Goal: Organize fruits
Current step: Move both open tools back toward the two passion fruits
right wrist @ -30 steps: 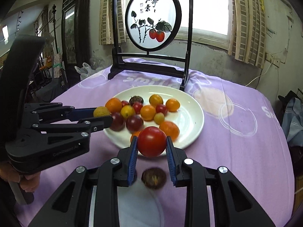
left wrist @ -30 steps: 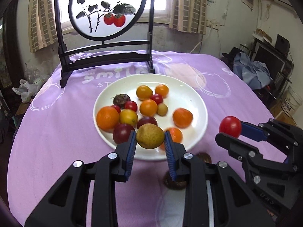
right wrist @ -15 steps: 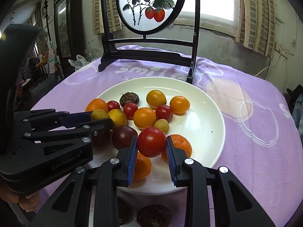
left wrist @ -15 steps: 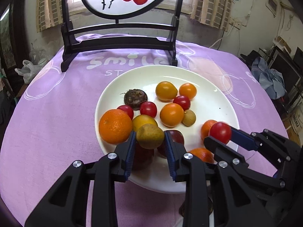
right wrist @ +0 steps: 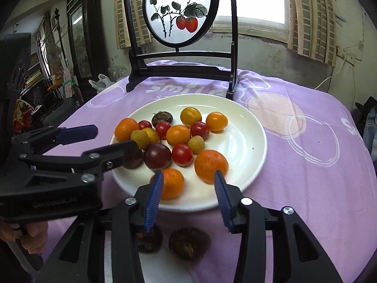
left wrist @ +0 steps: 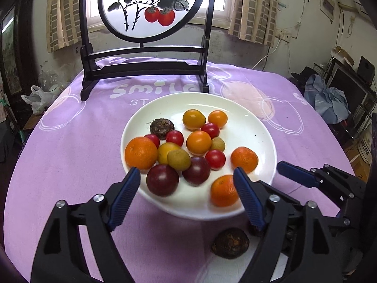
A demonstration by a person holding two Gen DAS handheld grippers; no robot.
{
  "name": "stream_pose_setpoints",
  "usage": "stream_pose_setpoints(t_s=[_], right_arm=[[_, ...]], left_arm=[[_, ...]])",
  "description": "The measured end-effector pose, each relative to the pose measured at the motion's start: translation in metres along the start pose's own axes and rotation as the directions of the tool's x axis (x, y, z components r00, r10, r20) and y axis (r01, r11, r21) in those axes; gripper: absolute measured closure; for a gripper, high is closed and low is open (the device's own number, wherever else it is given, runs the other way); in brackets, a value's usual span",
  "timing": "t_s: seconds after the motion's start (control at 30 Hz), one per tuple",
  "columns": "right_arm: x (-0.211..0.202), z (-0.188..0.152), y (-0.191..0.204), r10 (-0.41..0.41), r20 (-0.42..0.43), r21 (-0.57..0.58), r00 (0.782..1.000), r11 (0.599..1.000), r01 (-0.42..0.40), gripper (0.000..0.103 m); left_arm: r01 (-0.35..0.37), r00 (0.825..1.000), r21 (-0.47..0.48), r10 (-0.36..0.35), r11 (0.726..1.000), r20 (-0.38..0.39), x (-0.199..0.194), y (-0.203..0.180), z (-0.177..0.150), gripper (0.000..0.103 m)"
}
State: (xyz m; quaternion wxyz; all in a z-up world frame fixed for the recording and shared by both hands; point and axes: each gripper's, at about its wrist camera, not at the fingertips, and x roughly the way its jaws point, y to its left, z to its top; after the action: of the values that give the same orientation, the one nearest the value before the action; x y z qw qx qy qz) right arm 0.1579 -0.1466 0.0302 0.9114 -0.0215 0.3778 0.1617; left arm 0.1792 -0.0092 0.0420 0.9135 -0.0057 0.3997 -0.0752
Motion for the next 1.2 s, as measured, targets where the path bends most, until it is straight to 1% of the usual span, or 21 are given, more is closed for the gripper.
stream_pose_setpoints(t_s=[0.07, 0.13, 0.3, 0.43, 0.67, 0.9, 1.07, 1.13, 1.17, 1.2], right_arm=[[-0.010, -0.008, -0.004, -0.024, 0.003, -0.005, 1.000, 1.000, 0.024, 0.052], [-0.016, -0.017, -0.010, -0.038, -0.006, 0.006, 0.999, 0.999, 0.038, 0.045], [-0.027, -0.046, -0.016, -0.038, -0.042, 0.017, 0.998, 0.999, 0.039, 0.045], [-0.029, -0.064, -0.011, -0.032, -0.074, 0.011, 0.997, 0.999, 0.033, 0.045], [-0.028, -0.087, 0.003, -0.047, -0.114, -0.018, 0.992, 0.999, 0.045, 0.045], [-0.011, -0.093, 0.011, -0.082, -0.171, -0.063, 0.982, 0.995, 0.072, 0.045], [0.002, -0.083, 0.017, -0.093, -0.166, -0.089, 0.982, 0.993, 0.079, 0.045], [0.008, -0.078, 0.019, -0.088, -0.160, -0.092, 0.983, 0.993, 0.074, 0.046], [0.011, -0.075, 0.019, -0.080, -0.158, -0.084, 0.984, 0.994, 0.067, 0.048], [0.014, -0.073, 0.018, -0.067, -0.158, -0.073, 0.985, 0.996, 0.056, 0.053]], left_arm=[[-0.004, 1.000, -0.011, 0.004, 1.000, -0.003, -0.005, 0.000, -0.009, 0.016], [-0.012, 1.000, -0.021, 0.012, 1.000, -0.010, -0.009, 0.001, -0.019, 0.015], [-0.007, 0.999, -0.037, 0.005, 0.999, -0.054, -0.010, 0.002, -0.047, 0.015], [-0.008, 0.997, -0.039, 0.005, 0.999, -0.075, -0.010, 0.001, -0.062, 0.015], [0.029, 0.996, -0.037, -0.032, 0.999, -0.082, -0.009, 0.001, -0.079, 0.015], [0.036, 0.996, -0.030, -0.039, 0.999, -0.084, -0.005, 0.004, -0.082, 0.015], [0.037, 0.994, -0.038, -0.040, 0.999, -0.099, -0.001, 0.006, -0.082, 0.015], [0.036, 0.994, -0.034, -0.040, 0.999, -0.102, -0.001, 0.005, -0.083, 0.015], [0.035, 0.994, -0.033, -0.039, 0.999, -0.103, -0.001, 0.005, -0.083, 0.015], [0.035, 0.994, -0.034, -0.039, 0.999, -0.103, -0.001, 0.005, -0.083, 0.015]])
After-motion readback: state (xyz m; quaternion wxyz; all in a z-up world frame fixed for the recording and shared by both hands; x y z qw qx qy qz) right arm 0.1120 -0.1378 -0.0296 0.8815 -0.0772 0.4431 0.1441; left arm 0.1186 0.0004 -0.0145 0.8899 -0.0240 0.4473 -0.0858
